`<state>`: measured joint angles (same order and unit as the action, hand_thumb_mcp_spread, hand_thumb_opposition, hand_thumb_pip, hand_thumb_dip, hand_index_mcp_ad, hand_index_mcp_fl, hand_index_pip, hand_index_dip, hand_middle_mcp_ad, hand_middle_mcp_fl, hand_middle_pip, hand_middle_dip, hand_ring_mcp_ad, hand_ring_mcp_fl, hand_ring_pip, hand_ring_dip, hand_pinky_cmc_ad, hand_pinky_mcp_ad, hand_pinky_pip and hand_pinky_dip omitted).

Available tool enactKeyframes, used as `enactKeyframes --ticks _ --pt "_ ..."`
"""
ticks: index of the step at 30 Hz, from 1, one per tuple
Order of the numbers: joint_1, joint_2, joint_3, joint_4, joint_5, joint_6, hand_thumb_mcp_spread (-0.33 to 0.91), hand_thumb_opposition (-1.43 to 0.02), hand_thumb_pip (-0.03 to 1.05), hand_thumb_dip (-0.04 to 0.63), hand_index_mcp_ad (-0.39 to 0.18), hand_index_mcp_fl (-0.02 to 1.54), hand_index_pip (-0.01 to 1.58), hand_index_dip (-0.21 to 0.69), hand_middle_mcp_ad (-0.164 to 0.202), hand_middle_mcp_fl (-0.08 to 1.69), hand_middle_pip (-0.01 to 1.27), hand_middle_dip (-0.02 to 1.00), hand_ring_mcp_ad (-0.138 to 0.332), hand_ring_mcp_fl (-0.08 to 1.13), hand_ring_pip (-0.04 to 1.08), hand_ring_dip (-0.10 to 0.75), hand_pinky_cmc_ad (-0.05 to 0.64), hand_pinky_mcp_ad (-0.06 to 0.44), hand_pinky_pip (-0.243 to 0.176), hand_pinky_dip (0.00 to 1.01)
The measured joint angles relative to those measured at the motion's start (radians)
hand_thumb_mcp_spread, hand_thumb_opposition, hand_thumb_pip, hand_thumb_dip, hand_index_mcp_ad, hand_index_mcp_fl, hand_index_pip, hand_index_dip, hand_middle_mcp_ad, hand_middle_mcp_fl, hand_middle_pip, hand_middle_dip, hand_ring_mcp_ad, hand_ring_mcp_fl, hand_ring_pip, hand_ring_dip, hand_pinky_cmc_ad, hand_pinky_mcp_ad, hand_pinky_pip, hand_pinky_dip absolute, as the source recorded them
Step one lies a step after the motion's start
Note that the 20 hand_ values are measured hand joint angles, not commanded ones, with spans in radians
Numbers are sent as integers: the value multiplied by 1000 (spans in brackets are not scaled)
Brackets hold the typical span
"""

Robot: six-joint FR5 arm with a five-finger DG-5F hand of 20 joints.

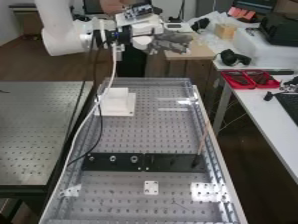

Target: Grab the paper clip and place it in the clear container

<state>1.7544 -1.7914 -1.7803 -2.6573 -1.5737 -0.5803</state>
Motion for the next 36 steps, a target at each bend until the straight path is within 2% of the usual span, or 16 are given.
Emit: enactKeyframes --ticks 8,18,36 --pt "52 -88 28 -14 139 0 550 -974 499 239 -211 817 1147 75 -2 340 127 204 94 112 105 96 333 278 68 190" --pt "109 -197 79 -26 295 79 550 -974 499 239 -211 819 1152 87 -2 340 131 204 94 112 108 96 333 278 65 192" --pt "126 -324 153 -125 336 160 550 -972 499 239 -211 819 1131 96 -2 339 127 204 93 110 103 99 333 276 65 188"
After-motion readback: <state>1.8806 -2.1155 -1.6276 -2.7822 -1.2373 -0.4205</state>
